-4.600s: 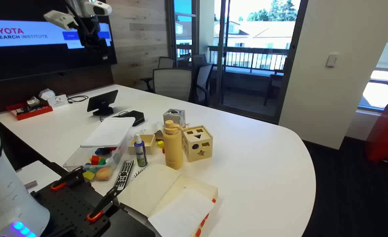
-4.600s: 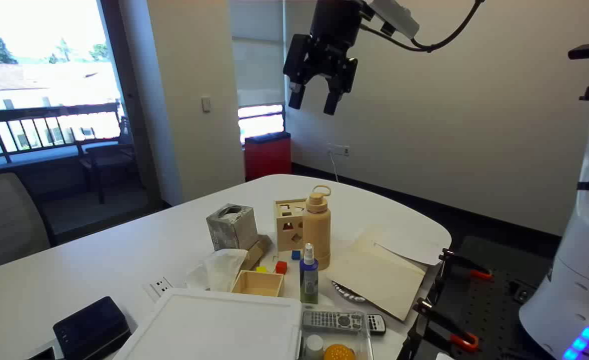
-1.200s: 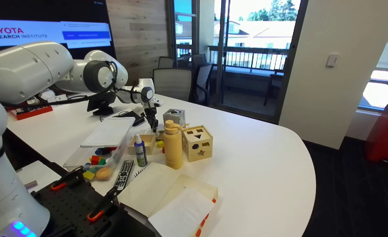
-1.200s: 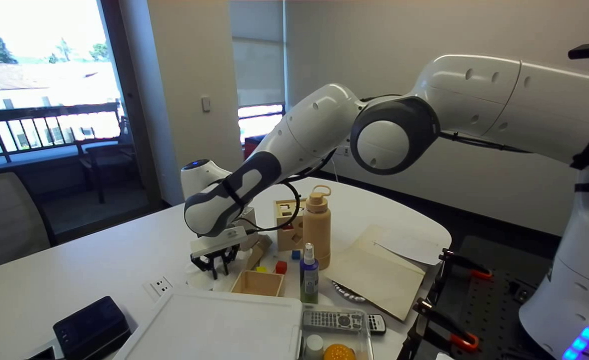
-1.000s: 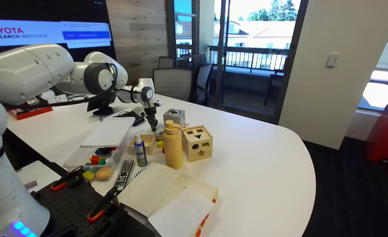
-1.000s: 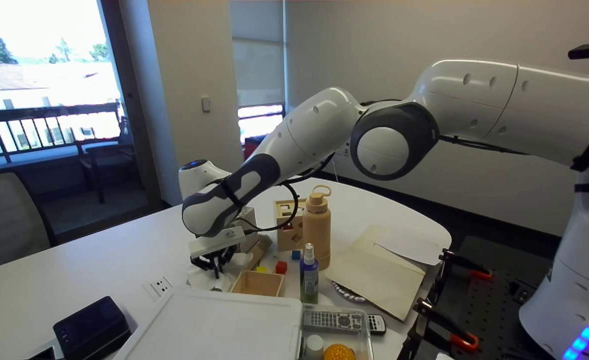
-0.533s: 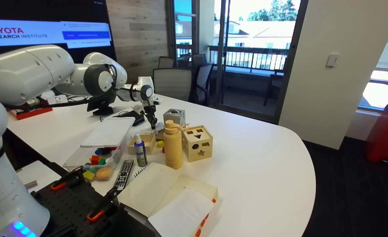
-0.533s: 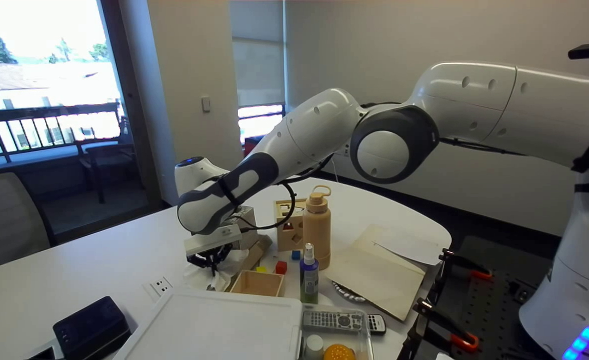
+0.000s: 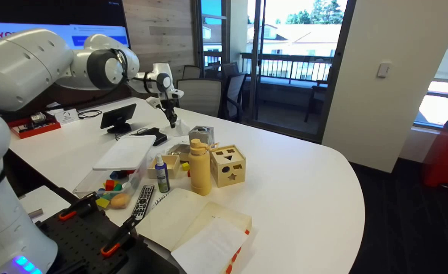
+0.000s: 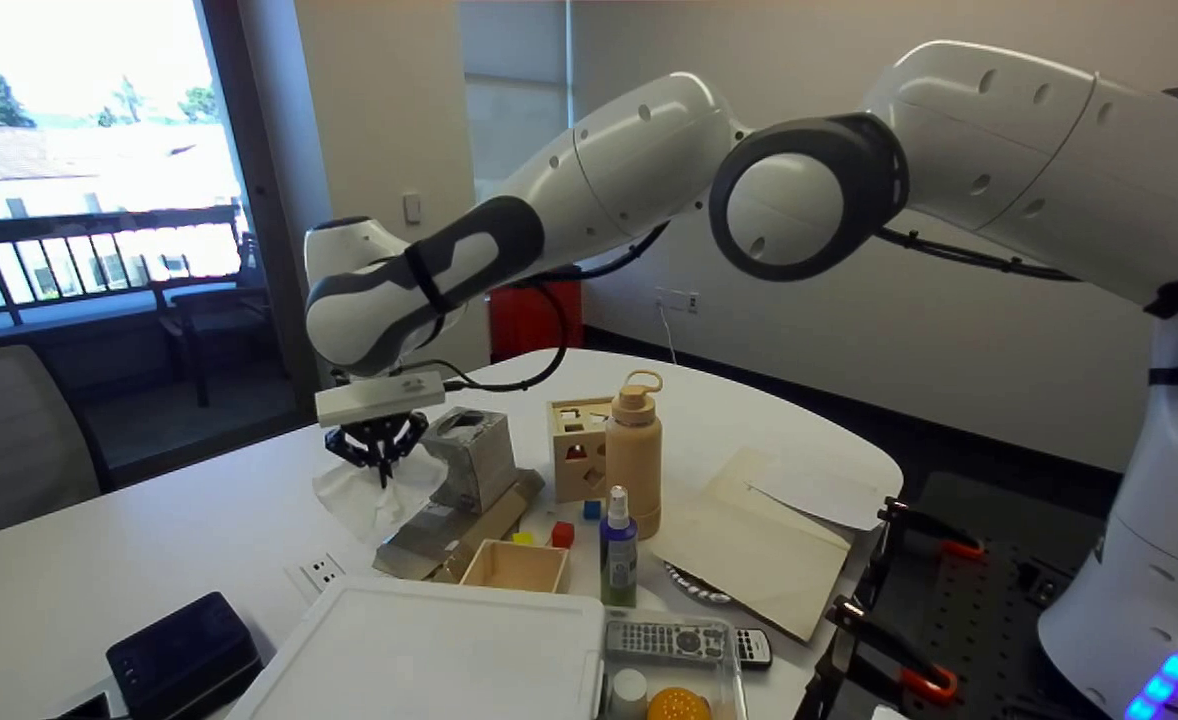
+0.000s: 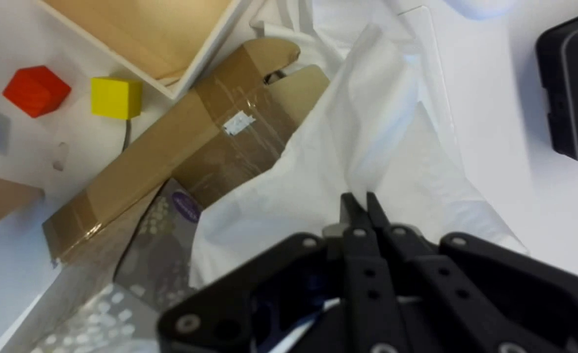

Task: Pick the paper towel and wipe the surface of the paper then place it back down

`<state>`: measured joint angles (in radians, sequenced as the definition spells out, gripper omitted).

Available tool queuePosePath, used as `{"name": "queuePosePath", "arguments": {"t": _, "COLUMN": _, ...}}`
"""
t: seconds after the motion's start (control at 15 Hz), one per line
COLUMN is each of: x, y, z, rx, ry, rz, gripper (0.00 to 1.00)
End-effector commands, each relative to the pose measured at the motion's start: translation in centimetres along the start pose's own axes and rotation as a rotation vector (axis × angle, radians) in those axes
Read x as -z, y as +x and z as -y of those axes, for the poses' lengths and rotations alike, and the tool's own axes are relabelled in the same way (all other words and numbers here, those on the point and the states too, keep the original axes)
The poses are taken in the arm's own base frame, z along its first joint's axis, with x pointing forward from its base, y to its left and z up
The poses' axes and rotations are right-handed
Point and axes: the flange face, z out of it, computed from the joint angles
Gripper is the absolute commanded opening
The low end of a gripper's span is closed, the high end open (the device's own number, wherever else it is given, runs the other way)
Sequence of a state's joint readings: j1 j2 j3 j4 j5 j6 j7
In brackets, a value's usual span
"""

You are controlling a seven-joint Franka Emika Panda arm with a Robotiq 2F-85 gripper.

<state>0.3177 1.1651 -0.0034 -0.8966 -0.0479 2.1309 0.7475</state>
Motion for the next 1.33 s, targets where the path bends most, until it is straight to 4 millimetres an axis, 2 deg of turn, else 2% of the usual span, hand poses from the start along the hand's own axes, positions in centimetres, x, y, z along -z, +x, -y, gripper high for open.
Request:
{"name": "queuePosePath", "arguments": {"t": 0.0, "x": 6.3, "y": -1.0, "z": -1.5, "rx": -0.087, "ry": -0.002, "rz": 0.023, "gripper": 0.0}}
{"name": "queuePosePath", "arguments": {"t": 0.2, "x": 10.5, "y": -0.2, "z": -3.3, "rx": -0.218, "ry": 0.016, "rz": -0.045, "gripper": 0.0}}
{"name": "queuePosePath", "arguments": {"t": 0.47, "x": 14.3, "y": 1.5, "z": -8.4, "rx": -0.434, "ry": 0.008, "rz": -0.131, "gripper": 0.0}}
{"name": "queuePosePath", "arguments": {"t": 0.87, "x": 17.8, "y": 2.3, "z": -18.4, "rx": -0.761, "ry": -0.049, "rz": -0.24, "gripper": 0.0}}
{"name": "queuePosePath", "arguments": {"t": 1.07, "x": 18.9, "y": 1.4, "z": -23.8, "rx": -0.916, "ry": -0.08, "rz": -0.254, "gripper": 0.0}}
{"name": "queuePosePath", "arguments": {"t": 1.27, "x": 19.2, "y": -0.4, "z": -29.5, "rx": -1.056, "ry": -0.106, "rz": -0.224, "gripper": 0.0}}
